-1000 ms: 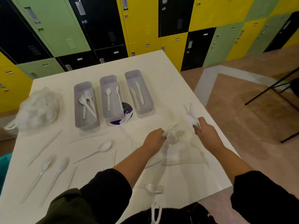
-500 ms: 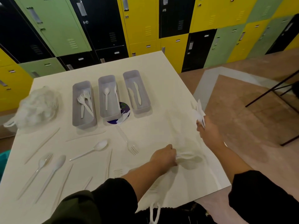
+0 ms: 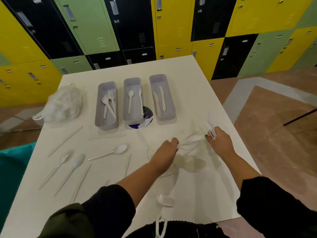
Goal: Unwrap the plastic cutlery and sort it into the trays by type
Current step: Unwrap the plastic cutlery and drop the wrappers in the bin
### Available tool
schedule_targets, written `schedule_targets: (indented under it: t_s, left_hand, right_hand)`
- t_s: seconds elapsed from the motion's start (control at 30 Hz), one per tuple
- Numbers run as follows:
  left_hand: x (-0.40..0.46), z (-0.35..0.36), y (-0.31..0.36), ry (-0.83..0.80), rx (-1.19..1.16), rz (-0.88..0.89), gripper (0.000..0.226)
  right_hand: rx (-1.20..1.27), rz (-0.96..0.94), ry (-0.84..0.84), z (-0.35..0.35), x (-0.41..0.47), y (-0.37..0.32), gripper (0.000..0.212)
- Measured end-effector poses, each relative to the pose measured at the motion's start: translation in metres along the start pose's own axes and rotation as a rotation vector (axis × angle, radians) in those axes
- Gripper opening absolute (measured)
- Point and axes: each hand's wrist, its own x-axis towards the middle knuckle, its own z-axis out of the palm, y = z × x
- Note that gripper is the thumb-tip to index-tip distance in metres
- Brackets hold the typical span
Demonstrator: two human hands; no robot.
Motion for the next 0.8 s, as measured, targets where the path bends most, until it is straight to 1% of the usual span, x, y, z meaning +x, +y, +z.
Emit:
schedule_targets:
  t_s: [0.1,0.2,0.27,0.3,0.43,0.53,0.57,0.67,0.8]
  left_hand:
    - [0.006,-0.026,-0.027,0.073,0.038,0.004,0.016]
    - [0.010,-0.049,-0.055,0.077,0.023,-0.064,0.011]
    - [0.009,-0.058,-0.069,0.033,0.000,-0.134,0.023]
    - [0.007,-0.061,-0.075,0.003,0.002,-0.150,0.028]
    - [0.004,-0.060,-0.090,-0.134,0.155,-0.097,0.032]
    - [0.008,-0.054,-0.099,-0.166,0.263,-0.056,0.034]
    - [0.009,-0.052,-0.099,-0.177,0.279,-0.047,0.035]
    - [0.011,-0.050,-0.102,-0.190,0.289,-0.040,0.036]
    - [0.019,-0.049,-0.108,-0.169,0.269,-0.027,0.026]
  right_hand:
    - [-0.051,0.023,-0.063,0.012,0.000,-0.009,0.035]
    - [-0.110,0.046,-0.098,0.023,0.000,-0.015,0.045]
    - [-0.152,0.026,-0.075,0.028,0.001,-0.016,0.047]
    - [-0.170,0.004,-0.053,0.030,0.001,-0.018,0.045]
    - [-0.263,-0.074,0.001,0.033,0.004,-0.020,0.024]
    - [-0.256,-0.073,0.007,0.033,0.007,-0.020,0.018]
    - [-0.236,-0.064,0.009,0.033,0.008,-0.020,0.017]
    - [-0.179,-0.012,0.007,0.035,0.009,-0.021,0.024]
    - [-0.178,0.011,0.004,0.036,0.009,-0.024,0.022]
